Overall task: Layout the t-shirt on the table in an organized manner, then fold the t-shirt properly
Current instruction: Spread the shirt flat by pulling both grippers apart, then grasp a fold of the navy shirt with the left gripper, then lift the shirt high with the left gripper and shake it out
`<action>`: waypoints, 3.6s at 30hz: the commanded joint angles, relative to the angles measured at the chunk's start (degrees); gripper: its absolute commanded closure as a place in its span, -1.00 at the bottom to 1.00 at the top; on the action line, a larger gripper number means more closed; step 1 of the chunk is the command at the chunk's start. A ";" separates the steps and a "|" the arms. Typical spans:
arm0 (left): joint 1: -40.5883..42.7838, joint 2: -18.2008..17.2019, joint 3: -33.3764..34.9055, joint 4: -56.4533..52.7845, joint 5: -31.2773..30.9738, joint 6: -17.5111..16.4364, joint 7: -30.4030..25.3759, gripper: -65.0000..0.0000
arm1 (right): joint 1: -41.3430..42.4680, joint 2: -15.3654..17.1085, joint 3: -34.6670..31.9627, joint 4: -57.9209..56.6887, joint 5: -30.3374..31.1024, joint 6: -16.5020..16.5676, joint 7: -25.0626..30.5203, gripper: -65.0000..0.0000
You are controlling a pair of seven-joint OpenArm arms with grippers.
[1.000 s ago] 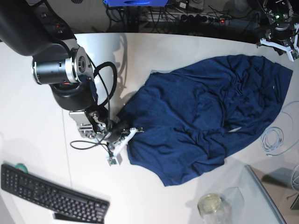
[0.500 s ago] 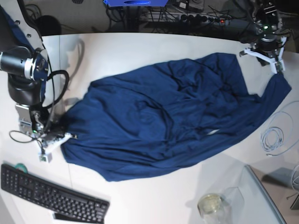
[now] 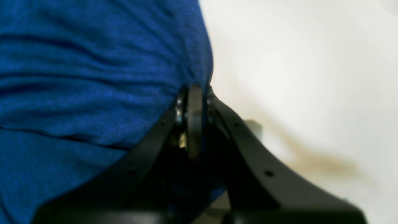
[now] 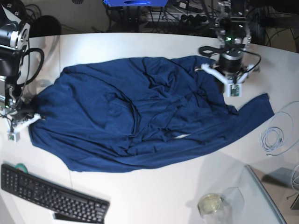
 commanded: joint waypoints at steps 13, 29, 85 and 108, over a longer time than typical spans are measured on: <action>-15.29 3.86 9.79 -7.43 -0.43 -0.03 10.60 0.01 | 0.66 0.59 -0.16 1.60 0.17 0.09 0.16 0.98; -7.82 1.67 9.26 -3.39 -0.43 -0.03 10.52 -0.24 | 0.66 0.42 -0.25 1.52 0.08 0.09 0.16 0.98; 9.24 1.14 -12.10 9.63 -0.25 -0.03 11.84 1.00 | -15.95 -4.24 0.36 26.83 0.26 -0.18 -8.64 0.98; -56.52 1.49 0.91 -27.56 -0.43 -0.20 31.18 1.00 | 19.92 1.82 2.83 11.98 -0.18 0.00 -15.14 0.98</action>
